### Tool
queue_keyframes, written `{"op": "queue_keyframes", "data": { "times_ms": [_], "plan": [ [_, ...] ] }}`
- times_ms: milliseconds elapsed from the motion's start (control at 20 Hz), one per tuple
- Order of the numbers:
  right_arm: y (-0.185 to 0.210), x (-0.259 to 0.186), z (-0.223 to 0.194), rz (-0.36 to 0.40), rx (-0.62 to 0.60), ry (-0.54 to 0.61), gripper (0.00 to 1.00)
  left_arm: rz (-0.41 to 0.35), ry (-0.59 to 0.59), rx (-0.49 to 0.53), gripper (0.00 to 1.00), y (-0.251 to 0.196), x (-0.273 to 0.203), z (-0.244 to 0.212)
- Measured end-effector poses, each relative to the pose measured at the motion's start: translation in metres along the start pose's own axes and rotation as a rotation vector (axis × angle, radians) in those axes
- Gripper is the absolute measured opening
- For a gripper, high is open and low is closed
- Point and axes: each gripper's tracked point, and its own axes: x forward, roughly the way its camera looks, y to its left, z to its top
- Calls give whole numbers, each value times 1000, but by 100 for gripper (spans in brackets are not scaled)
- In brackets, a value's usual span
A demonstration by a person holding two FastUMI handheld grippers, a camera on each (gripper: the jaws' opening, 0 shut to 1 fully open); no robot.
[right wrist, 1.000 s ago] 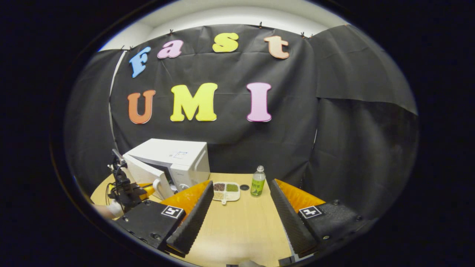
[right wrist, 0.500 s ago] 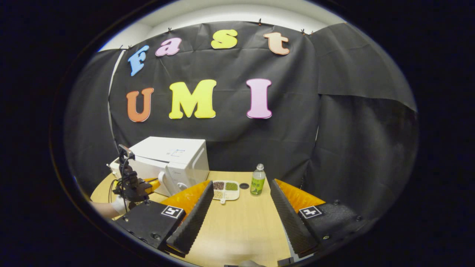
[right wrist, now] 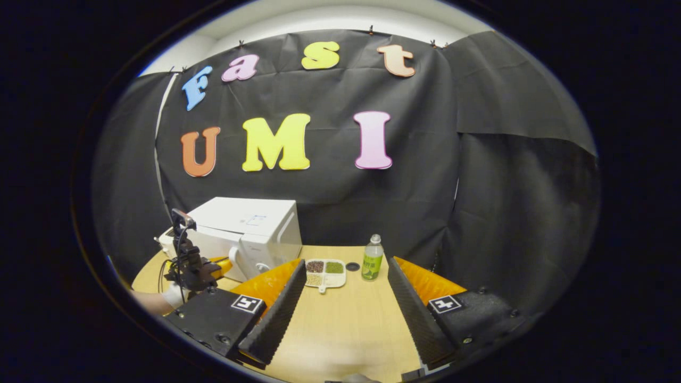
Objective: Open the microwave oven with the left hand, put the food in, and close the microwave oven.
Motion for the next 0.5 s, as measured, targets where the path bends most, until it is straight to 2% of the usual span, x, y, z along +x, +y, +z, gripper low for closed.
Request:
{"op": "queue_keyframes", "data": {
  "times_ms": [200,250,300,500],
  "plan": [
    [5,-3,6,4,-19,-16,92,11,31,-27,0,0,8,-2],
    [7,-3,7,4,-25,-22,98,29,42,-26,0,2,6,-5],
    [9,-3,8,9,-26,-23,92,22,40,-35,0,-1,3,-3],
    [17,-3,10,28,-15,-39,92,26,28,-24,0,-2,-18,3]
  ]
}}
